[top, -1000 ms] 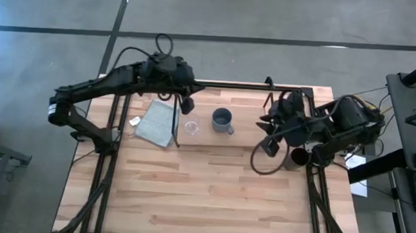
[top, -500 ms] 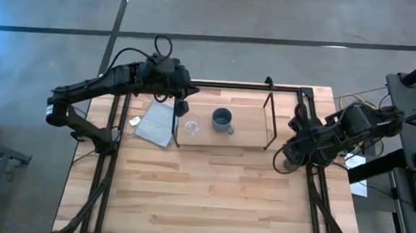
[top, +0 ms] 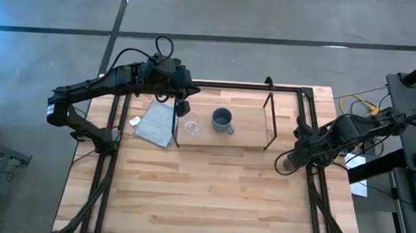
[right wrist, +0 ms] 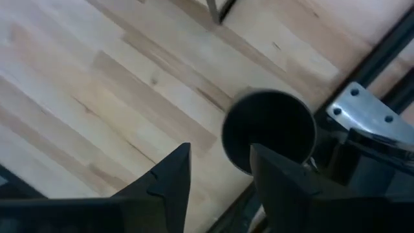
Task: Stack small to large cups/mugs on shelf
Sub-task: Put the black cup on the shelf
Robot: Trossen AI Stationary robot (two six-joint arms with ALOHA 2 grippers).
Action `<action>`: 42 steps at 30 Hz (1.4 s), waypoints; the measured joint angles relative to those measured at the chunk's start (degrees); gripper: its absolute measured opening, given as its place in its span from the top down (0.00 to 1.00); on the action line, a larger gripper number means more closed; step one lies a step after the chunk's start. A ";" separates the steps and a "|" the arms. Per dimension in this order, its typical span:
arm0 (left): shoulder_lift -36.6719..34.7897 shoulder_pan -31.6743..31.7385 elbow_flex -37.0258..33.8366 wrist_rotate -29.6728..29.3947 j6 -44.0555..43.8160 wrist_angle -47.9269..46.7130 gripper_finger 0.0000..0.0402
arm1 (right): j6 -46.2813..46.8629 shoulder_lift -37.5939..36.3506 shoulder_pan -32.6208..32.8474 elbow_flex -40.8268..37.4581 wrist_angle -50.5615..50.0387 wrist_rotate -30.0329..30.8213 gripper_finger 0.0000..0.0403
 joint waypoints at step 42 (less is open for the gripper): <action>0.00 -0.01 0.00 -0.09 -0.09 1.49 1.00 | 1.94 0.53 0.00 -11.67 13.53 -3.92 0.98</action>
